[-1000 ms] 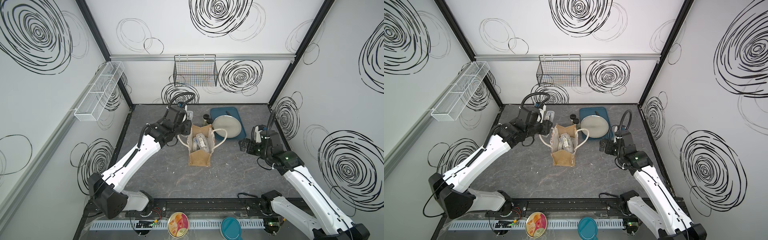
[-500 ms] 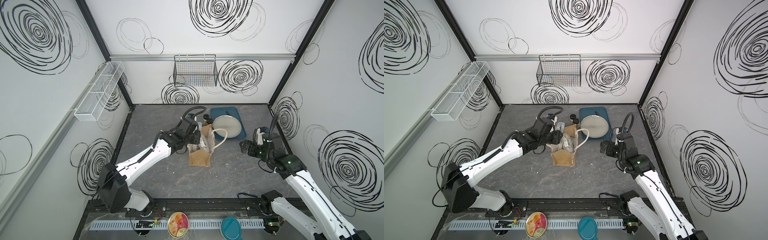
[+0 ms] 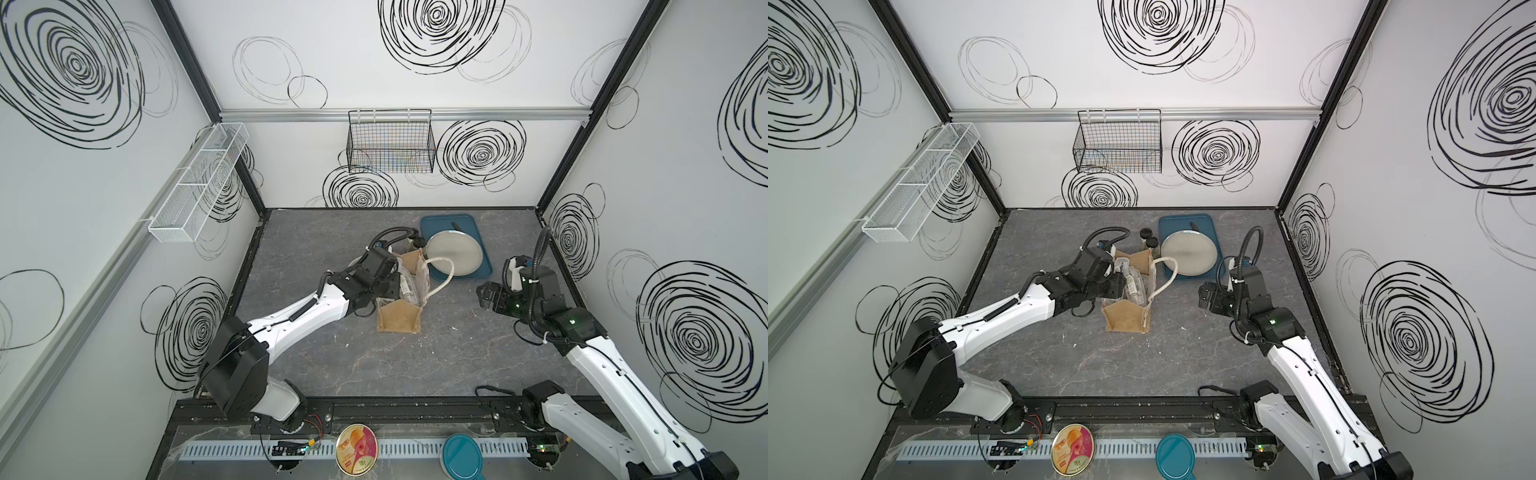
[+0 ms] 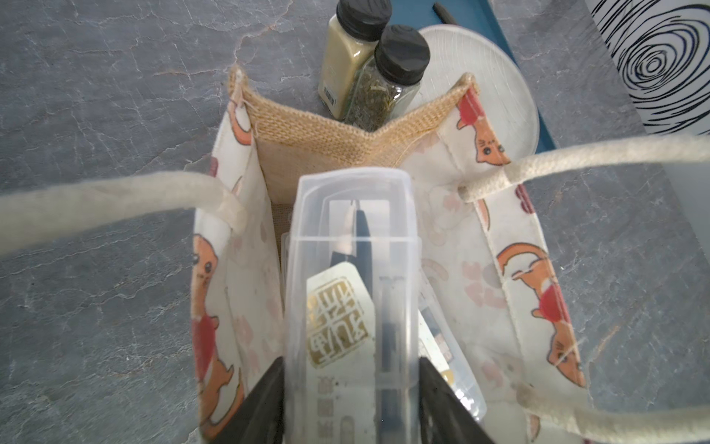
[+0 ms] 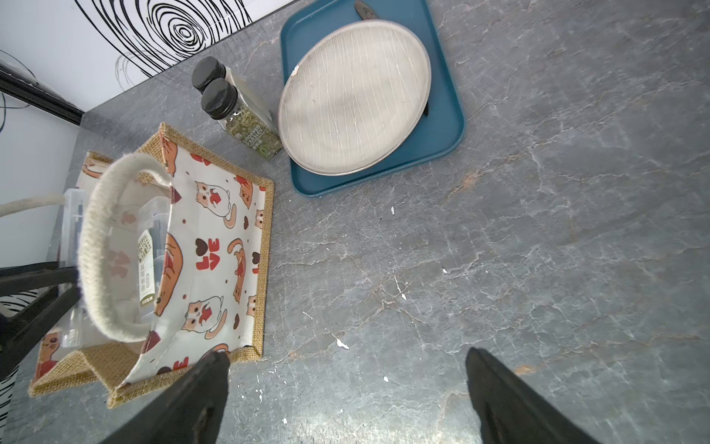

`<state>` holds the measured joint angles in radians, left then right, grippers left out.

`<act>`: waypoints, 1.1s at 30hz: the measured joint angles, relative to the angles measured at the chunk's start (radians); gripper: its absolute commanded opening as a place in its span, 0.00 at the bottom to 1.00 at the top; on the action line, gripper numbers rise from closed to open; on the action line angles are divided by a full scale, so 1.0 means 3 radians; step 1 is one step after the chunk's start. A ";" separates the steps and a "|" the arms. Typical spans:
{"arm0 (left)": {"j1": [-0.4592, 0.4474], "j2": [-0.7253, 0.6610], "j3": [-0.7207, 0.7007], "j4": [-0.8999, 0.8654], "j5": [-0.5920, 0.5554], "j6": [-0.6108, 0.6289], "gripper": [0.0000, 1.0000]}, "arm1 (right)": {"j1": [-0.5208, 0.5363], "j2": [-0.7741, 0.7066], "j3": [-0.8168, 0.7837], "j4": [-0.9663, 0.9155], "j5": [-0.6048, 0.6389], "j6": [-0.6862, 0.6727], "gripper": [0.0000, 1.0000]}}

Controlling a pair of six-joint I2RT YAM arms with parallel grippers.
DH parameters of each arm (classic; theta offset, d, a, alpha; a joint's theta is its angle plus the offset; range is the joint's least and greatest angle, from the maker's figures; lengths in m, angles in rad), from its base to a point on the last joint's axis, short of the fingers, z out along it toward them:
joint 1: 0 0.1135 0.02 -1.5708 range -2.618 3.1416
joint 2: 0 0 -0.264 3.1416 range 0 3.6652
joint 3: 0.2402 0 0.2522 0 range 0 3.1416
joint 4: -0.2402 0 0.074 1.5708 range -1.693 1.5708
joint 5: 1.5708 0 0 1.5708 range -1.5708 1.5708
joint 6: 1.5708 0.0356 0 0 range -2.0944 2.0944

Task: Put the compass set into the canvas bag
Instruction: Place the compass set in the canvas bag, then adjust the canvas bag at the center of the board.

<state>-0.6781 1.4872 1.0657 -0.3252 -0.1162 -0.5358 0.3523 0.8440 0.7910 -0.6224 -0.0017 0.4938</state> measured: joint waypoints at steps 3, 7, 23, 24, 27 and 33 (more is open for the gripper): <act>-0.0017 0.0027 0.0018 0.0006 -0.0024 0.0003 0.82 | 0.0000 0.0001 -0.0020 0.0022 -0.0008 0.0003 1.00; -0.0111 0.0024 0.0277 -0.0170 -0.0164 0.0052 0.87 | 0.0000 0.0019 -0.0038 0.0041 -0.0015 0.0004 1.00; 0.0952 -0.0964 0.0392 -0.0640 -0.0038 0.0289 0.91 | 0.0228 0.0558 0.0006 0.0294 -0.0103 -0.0003 0.99; 0.1025 -0.1003 0.0291 -0.0633 0.0050 0.0289 0.90 | 0.0272 0.0608 0.0029 0.0310 -0.0103 -0.0003 0.99; 0.1151 -0.1040 -0.0009 -0.0589 0.0347 0.0286 0.86 | 0.0431 0.0796 0.0130 0.0375 -0.0092 -0.0003 0.99; 0.1095 -0.0917 -0.0310 -0.0348 0.0865 0.0271 0.72 | 0.0647 0.1130 0.0360 0.0468 -0.0079 -0.0001 0.99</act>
<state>-0.3496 1.2121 0.9726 -0.4297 0.1432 -0.4545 0.5465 1.1831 0.8989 -0.4820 -0.0254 0.4934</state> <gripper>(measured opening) 0.771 0.991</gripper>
